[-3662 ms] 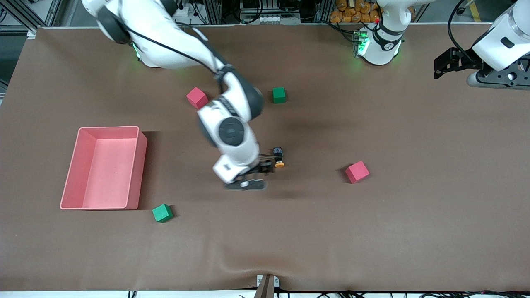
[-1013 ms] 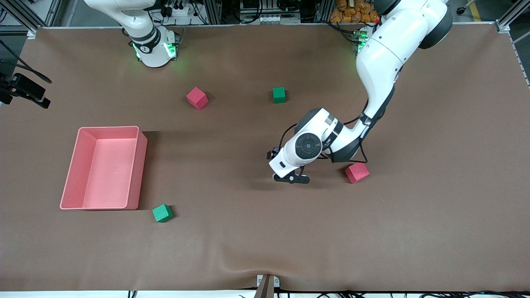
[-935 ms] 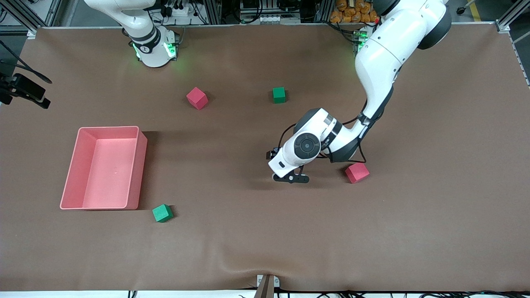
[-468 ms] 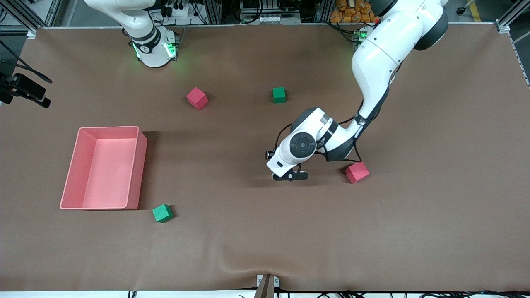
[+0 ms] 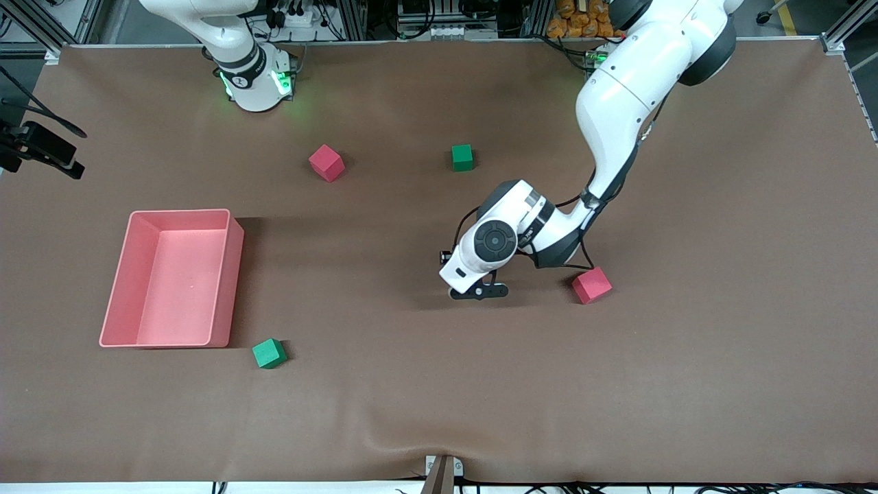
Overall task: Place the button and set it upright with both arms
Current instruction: 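Grasp the button with the left gripper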
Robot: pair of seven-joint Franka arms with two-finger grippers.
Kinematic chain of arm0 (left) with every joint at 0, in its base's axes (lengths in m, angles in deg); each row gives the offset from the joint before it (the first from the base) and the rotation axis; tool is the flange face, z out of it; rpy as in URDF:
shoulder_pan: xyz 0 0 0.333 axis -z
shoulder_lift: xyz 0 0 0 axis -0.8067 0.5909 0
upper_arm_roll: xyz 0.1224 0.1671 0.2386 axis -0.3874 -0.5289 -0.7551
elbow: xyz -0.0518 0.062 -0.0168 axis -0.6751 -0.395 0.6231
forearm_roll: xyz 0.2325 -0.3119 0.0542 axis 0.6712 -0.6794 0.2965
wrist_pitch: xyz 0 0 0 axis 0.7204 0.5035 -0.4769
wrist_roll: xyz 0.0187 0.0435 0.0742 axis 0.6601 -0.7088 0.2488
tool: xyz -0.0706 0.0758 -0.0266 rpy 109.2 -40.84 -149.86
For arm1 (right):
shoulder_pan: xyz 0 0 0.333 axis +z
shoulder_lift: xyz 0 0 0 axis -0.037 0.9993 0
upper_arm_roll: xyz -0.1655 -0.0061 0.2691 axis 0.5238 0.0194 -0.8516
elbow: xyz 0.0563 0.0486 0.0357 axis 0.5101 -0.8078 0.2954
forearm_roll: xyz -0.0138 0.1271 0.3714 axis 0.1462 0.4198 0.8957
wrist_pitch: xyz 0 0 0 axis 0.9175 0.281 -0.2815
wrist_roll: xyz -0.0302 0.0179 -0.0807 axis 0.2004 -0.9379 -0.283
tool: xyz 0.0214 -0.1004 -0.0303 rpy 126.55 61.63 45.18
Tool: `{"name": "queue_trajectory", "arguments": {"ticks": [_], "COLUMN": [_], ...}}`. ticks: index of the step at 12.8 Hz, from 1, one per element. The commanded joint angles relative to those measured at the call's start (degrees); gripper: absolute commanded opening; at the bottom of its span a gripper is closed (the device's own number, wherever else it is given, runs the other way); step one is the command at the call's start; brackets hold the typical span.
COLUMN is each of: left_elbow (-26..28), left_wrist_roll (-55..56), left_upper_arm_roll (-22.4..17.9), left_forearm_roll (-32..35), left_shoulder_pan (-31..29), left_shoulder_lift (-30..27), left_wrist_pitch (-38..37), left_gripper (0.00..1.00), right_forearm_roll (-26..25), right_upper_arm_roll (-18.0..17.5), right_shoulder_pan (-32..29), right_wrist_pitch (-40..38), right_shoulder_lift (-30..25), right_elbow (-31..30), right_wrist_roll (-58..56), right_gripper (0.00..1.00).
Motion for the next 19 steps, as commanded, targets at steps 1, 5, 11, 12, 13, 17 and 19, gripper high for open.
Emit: {"name": "queue_trajectory", "arguments": {"ticks": [1, 5, 11, 12, 13, 17, 19], "left_elbow": [-3.4, -3.4, -3.0, -3.0, -3.0, -4.4, -5.6], "left_wrist_roll": [2.1, 2.1, 3.6, 4.0, 5.0, 9.7, 9.7], "left_upper_arm_roll": [-1.5, -1.5, -1.5, -1.4, -1.4, -1.7, -4.0], "left_forearm_roll": [-0.6, -0.5, -0.6, -0.6, -0.5, 0.0, 1.0], "left_shoulder_pan": [2.3, 2.3, 2.7, 3.0, 3.4, 6.0, 9.3], "left_shoulder_lift": [2.3, 2.8, 2.1, 1.6, 0.9, -0.3, -0.7], "left_wrist_pitch": [0.5, 0.6, -0.2, -0.2, -0.2, 1.8, 5.3], "left_gripper": [0.81, 0.74, 0.03, 0.0, 0.0, 0.0, 0.0], "right_forearm_roll": [-0.3, -0.3, -0.3, -0.3, -0.3, -0.4, -0.5], "right_upper_arm_roll": [-1.8, -3.0, -2.9, -2.9, -2.9, -2.9, -2.9], "right_shoulder_pan": [-1.7, -2.6, -2.4, -2.4, -2.3, -2.3, -2.2], "right_wrist_pitch": [-1.2, -1.7, -2.1, -2.1, -2.4, -2.2, -1.8], "right_shoulder_lift": [0.9, 0.9, 0.9, 0.9, 0.9, 0.9, 0.9], "right_elbow": [1.9, 1.8, 1.8, 1.8, 1.8, 1.8, 1.6], "right_wrist_roll": [-0.2, -0.1, 0.2, 0.2, 0.2, 0.0, -0.6], "right_gripper": [1.0, 1.0, 1.0, 1.0, 1.0, 1.0, 1.0]}}
